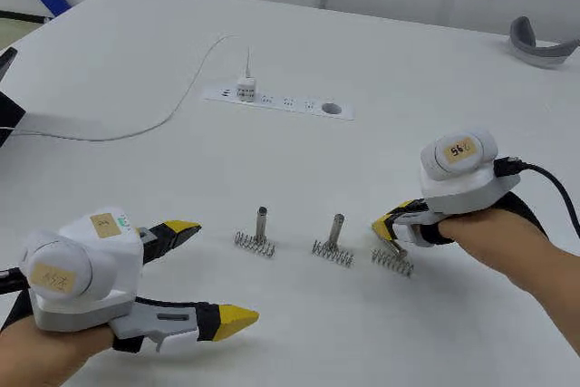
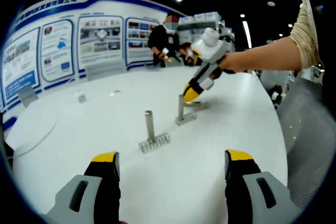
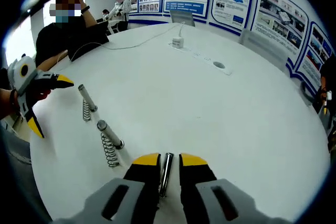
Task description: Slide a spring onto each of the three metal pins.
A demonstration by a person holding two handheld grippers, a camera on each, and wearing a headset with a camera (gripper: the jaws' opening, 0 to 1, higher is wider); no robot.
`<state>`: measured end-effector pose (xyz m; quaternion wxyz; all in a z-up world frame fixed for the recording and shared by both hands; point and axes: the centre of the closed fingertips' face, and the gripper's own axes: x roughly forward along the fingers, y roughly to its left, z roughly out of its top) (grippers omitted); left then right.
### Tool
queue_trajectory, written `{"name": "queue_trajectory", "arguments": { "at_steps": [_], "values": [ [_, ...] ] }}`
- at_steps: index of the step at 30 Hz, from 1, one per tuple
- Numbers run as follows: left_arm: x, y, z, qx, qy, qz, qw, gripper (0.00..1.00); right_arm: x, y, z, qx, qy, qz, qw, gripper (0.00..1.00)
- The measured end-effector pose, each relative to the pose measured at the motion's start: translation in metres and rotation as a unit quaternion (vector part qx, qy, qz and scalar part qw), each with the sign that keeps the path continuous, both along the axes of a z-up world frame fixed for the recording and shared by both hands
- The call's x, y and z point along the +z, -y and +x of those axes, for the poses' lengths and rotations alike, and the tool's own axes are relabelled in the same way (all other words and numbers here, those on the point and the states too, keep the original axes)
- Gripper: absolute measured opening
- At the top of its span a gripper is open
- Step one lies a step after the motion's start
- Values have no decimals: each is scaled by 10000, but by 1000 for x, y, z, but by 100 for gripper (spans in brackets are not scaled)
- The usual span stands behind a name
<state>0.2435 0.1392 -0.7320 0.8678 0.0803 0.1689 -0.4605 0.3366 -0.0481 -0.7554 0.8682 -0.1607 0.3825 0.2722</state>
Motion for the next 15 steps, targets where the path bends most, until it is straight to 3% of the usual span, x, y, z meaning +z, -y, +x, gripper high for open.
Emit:
{"name": "queue_trajectory", "arguments": {
  "at_steps": [15],
  "values": [
    [1, 2, 1, 9, 12, -21, 10000, 83, -12, 0, 1, -165, -345, 11, 9993, 10]
  ]
}}
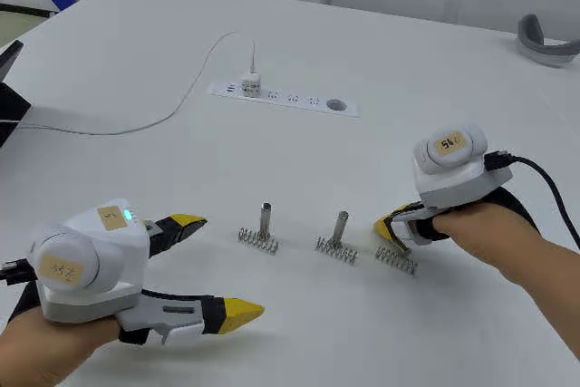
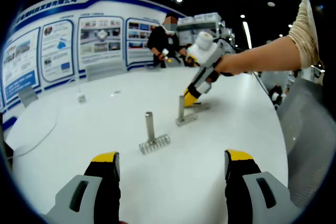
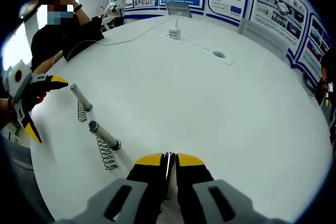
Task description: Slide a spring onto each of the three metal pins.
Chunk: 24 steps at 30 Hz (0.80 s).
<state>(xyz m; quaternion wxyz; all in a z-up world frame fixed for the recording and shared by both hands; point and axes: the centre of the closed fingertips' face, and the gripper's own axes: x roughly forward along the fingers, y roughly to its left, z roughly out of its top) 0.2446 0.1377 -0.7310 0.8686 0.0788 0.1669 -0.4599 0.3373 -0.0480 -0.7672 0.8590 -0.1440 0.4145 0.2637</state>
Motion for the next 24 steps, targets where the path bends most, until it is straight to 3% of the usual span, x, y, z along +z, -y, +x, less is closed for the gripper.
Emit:
{"name": "queue_trajectory", "arguments": {
  "at_steps": [18, 24],
  "values": [
    [2, 0, 1, 28, 19, -9, 10000, 83, -3, 0, 0, -38, -182, -16, 9998, 10],
    [1, -1, 2, 49, 10, -22, 10000, 83, -3, -2, 0, 47, -249, -243, 9994, 9]
  ]
}}
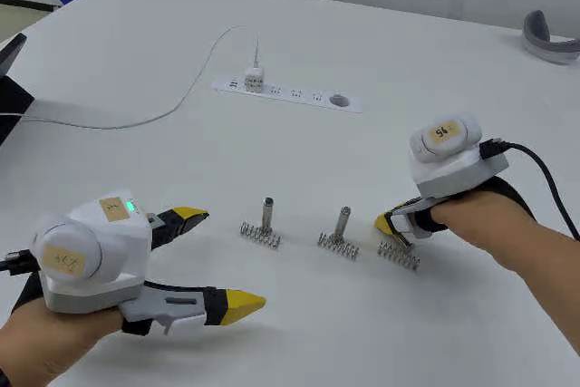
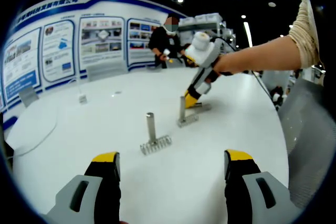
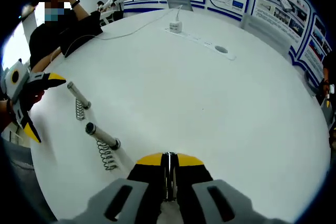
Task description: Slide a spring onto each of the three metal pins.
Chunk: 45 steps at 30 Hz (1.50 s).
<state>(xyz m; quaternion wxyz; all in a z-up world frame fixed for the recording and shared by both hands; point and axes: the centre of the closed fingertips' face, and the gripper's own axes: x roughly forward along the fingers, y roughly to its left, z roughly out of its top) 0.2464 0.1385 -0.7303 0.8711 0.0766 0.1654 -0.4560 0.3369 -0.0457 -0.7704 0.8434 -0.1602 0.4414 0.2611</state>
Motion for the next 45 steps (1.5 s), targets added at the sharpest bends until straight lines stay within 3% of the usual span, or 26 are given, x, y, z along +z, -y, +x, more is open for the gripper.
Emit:
{"name": "queue_trajectory", "arguments": {
  "at_steps": [13, 18, 23, 34, 45],
  "values": [
    [0, 1, 0, 1, -14, -2, 10000, 82, 1, 0, -4, -90, -52, -21, 9999, 9],
    [1, 1, 1, 12, -8, -16, 10000, 82, 2, -1, -7, -198, 47, 94, 9997, 9],
    [2, 2, 1, 16, 14, -32, 10000, 82, 4, 1, -7, -175, 124, 44, 9998, 9],
    [4, 2, 1, 6, 36, -43, 10000, 82, 27, 2, -10, -222, 324, 251, 9989, 9],
    [6, 2, 0, -3, 60, -40, 10000, 82, 35, 4, -14, -214, 458, 329, 9982, 9]
  ]
}}
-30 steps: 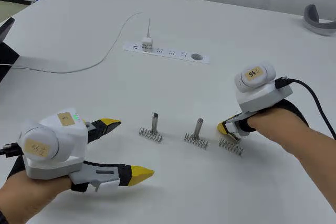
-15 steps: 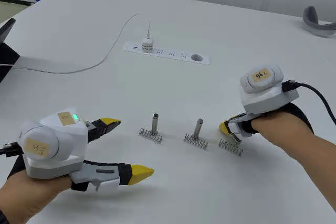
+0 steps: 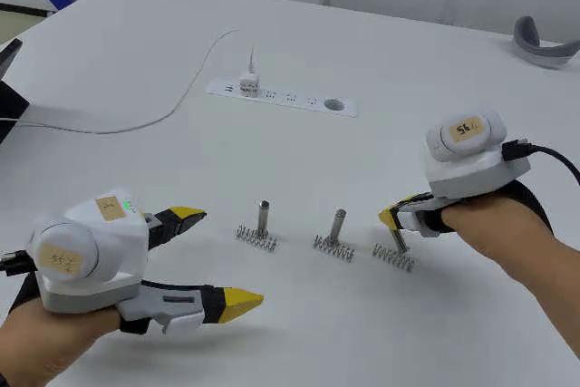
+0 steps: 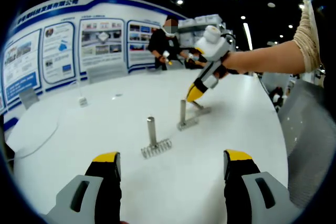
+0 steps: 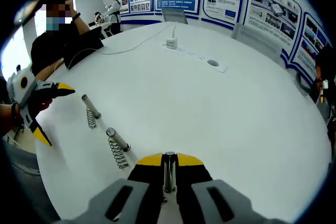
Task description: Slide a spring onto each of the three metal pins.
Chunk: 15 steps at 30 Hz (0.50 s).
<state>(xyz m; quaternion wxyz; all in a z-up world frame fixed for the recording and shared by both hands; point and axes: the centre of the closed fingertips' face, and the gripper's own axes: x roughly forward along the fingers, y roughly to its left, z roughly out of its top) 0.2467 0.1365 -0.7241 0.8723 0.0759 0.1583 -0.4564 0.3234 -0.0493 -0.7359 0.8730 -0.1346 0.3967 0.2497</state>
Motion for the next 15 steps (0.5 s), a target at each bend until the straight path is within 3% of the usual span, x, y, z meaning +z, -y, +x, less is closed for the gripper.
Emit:
{"name": "queue_trajectory", "arguments": {
  "at_steps": [15],
  "values": [
    [2, 0, -1, -7, 25, -12, 10000, 82, 8, -2, -9, 62, 190, 38, 9998, 9]
  ]
}}
